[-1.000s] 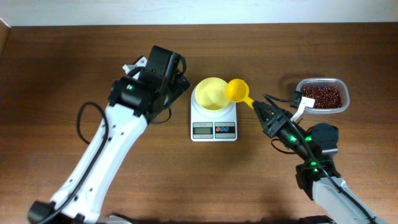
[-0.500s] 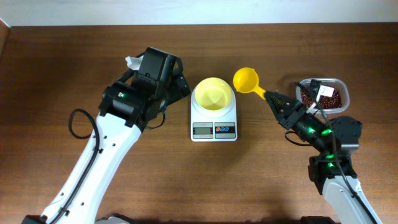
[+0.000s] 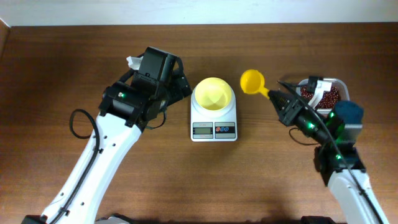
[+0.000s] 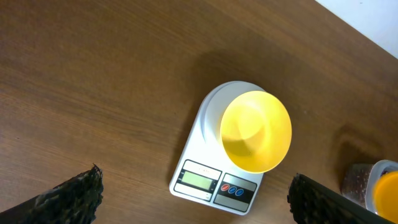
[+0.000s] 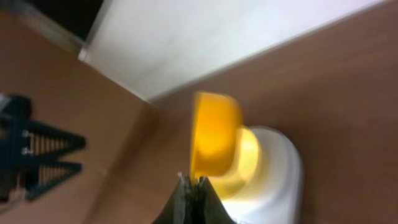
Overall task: Scoop item into bowl and weigh 50g on scale
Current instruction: 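Carry the scoop with the right gripper toward the bean tub, then press the scale's red button with the left gripper tip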
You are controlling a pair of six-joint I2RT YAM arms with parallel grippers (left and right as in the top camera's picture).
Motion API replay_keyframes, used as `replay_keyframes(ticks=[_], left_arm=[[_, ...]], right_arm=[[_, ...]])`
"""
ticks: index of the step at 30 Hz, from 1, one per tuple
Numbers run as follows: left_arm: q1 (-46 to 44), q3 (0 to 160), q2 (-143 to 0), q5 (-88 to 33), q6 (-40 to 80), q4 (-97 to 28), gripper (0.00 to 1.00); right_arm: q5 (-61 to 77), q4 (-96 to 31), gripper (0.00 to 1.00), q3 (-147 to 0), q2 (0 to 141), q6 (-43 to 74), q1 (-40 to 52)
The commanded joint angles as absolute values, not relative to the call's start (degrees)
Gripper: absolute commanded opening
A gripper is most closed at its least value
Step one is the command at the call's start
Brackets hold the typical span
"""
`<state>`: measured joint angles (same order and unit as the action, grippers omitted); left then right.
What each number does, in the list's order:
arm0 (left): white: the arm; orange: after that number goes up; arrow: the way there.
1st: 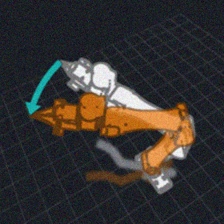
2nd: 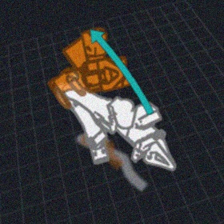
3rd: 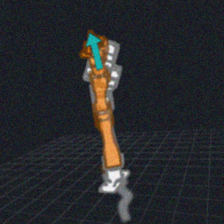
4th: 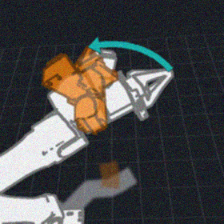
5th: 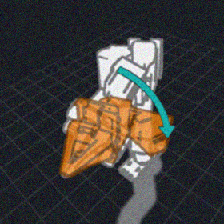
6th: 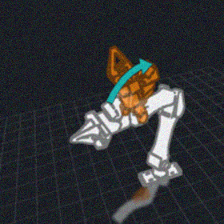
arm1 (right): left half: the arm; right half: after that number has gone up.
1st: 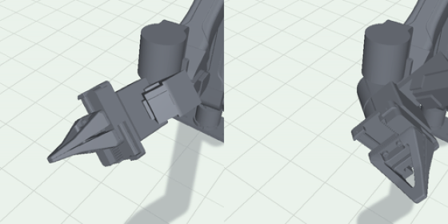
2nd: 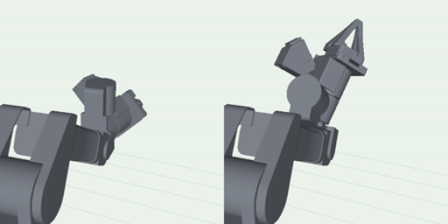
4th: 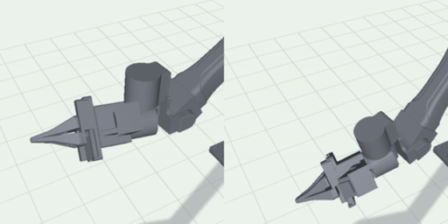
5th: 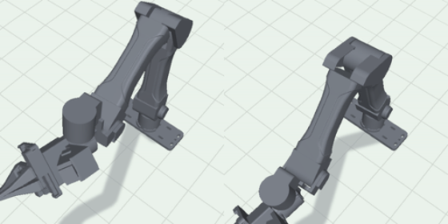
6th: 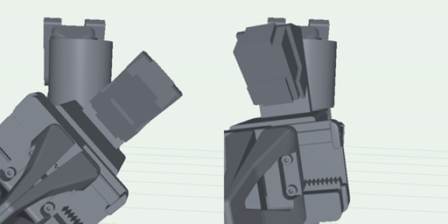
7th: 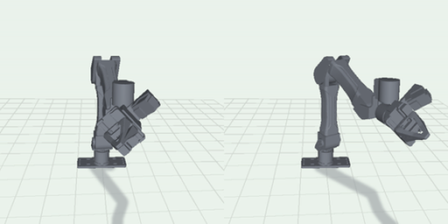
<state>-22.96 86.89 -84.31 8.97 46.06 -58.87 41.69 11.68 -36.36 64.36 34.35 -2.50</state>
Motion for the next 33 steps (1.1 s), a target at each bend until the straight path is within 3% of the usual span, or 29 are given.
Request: replay_keyframes(ticks=[1, 2, 3, 4, 6, 8, 14, 19, 23, 33], left_arm=[[-22.98, 87.68, -83.72, 8.47, 45.36, -58.76, 0.99], [-23.0, 87.68, -83.72, 8.21, 45.3, -58.83, 0.99], [-23.24, 87.68, -83.72, 8.16, 45.25, -59.24, 0.85], [-23.49, 87.68, -83.72, 8.14, 44.18, -59.59, 0.64], [-24.75, 87.5, -83.79, 8.12, 37.41, -59.61, 0.37], [-26.52, 87.35, -83.92, 8.12, 30.68, -59.61, 0.0], [-33.01, 87.24, -89.65, 8.16, 13.08, -59.22, 0.0], [-36.97, 87.24, -99.68, 7.66, 9.45, -58.5, 0.0], [-40.12, 87.13, -106.15, 0.1, -3.44, -57.87, 0.0], [-40.38, 72.58, -102.13, -8.45, -8.82, -51.09, 0.0]], right_arm=[[33.21, -1.78, 0.04, -48.9, 63.77, 20.25, -2.76], [31.77, -5.32, 0.04, -51.44, 63.75, 19.7, -2.76], [30.55, -8.86, 0.04, -54.02, 63.68, 19.7, -2.76], [30.57, -10.26, 0.04, -55.33, 63.66, 19.73, -2.76], [30.55, -10.33, 0.04, -55.99, 63.33, 19.73, -2.76], [30.55, -10.31, 0.04, -55.99, 63.0, 19.92, -2.76], [30.55, -10.11, 0.04, -55.96, 62.87, 19.92, -2.76], [30.55, -10.11, 0.04, -55.96, 62.87, 19.92, -2.76], [29.34, -10.11, 0.04, -55.96, 62.87, 19.92, -2.76], [29.26, -10.09, 0.04, -55.96, 62.87, 19.94, -2.76]])
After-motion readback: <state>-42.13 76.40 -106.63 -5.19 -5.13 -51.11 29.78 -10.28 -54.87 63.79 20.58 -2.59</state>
